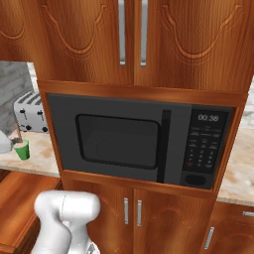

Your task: Pick up the straw from the left drawer and put it inside the smoothie cup.

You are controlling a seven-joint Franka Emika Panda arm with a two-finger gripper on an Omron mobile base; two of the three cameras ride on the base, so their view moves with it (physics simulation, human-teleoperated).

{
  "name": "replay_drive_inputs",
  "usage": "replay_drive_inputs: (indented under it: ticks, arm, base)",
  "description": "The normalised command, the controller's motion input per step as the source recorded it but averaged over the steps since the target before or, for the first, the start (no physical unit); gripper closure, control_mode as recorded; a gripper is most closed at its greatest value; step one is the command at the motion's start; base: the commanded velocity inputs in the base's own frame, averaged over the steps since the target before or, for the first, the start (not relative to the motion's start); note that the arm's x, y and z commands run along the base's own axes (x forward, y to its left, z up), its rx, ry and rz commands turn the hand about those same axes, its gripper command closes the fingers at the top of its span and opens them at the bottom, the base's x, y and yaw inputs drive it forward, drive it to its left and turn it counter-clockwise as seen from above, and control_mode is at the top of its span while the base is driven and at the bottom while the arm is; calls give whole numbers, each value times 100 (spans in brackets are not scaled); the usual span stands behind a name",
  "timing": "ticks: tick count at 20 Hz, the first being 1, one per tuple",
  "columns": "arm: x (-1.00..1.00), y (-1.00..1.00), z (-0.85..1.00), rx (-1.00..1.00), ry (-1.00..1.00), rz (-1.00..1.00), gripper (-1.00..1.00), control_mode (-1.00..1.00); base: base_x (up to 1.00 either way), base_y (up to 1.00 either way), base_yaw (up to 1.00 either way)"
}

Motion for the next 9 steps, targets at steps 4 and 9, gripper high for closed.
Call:
replay_drive_inputs:
  ticks: [4,9]
  arm:
    - [-23,-95,25,3,0,0,-100,-100]
    - [-1,-67,26,1,0,0,-100,-100]
  base:
    - [0,0,0]
    - [0,0,0]
